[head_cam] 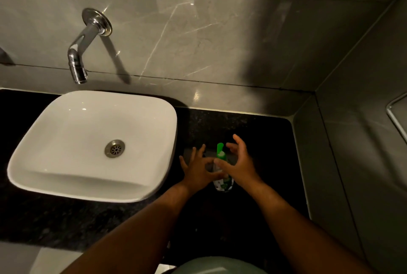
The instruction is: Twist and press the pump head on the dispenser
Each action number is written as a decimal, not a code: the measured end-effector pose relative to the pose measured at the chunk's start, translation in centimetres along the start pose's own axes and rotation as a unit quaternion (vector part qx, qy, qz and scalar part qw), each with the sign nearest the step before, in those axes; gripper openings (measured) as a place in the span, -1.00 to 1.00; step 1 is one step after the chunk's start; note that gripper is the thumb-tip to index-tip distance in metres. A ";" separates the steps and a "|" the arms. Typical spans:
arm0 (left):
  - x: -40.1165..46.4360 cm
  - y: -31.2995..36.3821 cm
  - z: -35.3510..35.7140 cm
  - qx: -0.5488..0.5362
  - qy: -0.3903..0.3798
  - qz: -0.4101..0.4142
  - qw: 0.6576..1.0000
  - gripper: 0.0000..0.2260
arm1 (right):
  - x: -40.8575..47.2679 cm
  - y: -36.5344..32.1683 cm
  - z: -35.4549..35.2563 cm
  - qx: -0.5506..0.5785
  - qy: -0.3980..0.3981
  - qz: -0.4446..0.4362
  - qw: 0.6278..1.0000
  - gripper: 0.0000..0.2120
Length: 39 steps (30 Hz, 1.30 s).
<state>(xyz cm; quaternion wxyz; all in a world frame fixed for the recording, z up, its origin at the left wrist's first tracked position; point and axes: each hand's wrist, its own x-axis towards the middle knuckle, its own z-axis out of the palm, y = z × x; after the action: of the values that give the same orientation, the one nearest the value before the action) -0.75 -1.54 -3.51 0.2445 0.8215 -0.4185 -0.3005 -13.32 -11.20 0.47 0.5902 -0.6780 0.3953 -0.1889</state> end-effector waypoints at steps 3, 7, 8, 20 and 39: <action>0.1 0.0 0.1 0.012 0.001 0.017 1.000 -0.34 | 0.0 0.3 -0.5 0.037 -0.055 0.018 0.998 -0.22; 0.2 0.1 0.0 0.031 0.001 0.030 0.999 -0.35 | 0.2 -0.1 -0.9 0.033 -0.034 0.011 0.999 -0.30; 0.2 0.1 0.1 0.035 0.001 0.035 0.999 -0.36 | 0.2 -0.1 -0.9 0.019 -0.009 0.003 1.000 -0.30; 0.9 0.4 0.2 0.065 -0.005 0.063 0.996 -0.36 | 1.2 -0.3 -2.7 -0.060 -0.138 0.006 0.989 -0.57; 0.2 0.9 -0.6 0.015 -0.077 0.036 0.996 -0.37 | 1.2 -1.0 -3.8 -0.149 -0.230 -0.040 0.961 -0.56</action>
<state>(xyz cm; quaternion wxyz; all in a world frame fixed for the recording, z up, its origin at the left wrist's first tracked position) -0.75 -2.11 -2.57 0.2101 0.7838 -0.4701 -0.3473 -14.97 -14.61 2.07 0.5494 -0.7987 0.2453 0.0100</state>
